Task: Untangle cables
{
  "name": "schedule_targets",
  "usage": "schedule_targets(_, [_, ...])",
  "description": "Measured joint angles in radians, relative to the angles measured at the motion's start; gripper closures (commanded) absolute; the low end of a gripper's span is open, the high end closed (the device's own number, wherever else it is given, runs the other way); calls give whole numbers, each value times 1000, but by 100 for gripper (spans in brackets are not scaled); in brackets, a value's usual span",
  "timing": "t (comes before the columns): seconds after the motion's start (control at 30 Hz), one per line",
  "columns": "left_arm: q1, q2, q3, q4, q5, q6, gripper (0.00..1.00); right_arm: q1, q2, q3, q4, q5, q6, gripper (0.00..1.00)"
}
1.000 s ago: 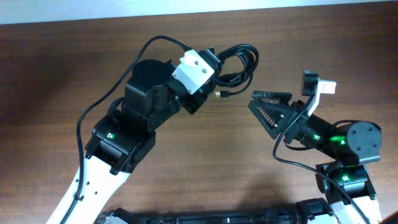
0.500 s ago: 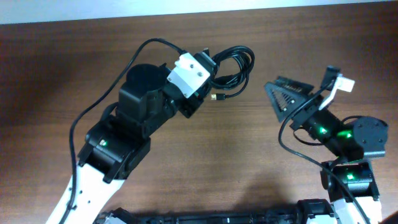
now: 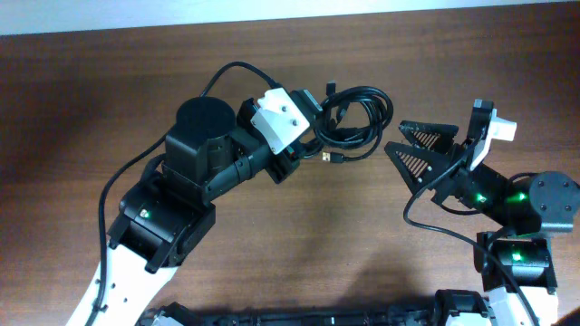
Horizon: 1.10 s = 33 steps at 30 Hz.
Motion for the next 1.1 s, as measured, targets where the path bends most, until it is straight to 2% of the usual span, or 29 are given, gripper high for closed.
schedule_targets(0.3, [0, 0, 0, -2, 54, 0, 100, 0, 23, 0, 1, -7, -11, 18])
schedule_targets(0.87, [0, 0, 0, -24, 57, 0, 100, 0, 50, 0, 17, 4, -19, 18])
schedule_targets(1.1, [0, 0, 0, -24, 118, 0, 100, 0, 50, 0, 49, 3, -21, 18])
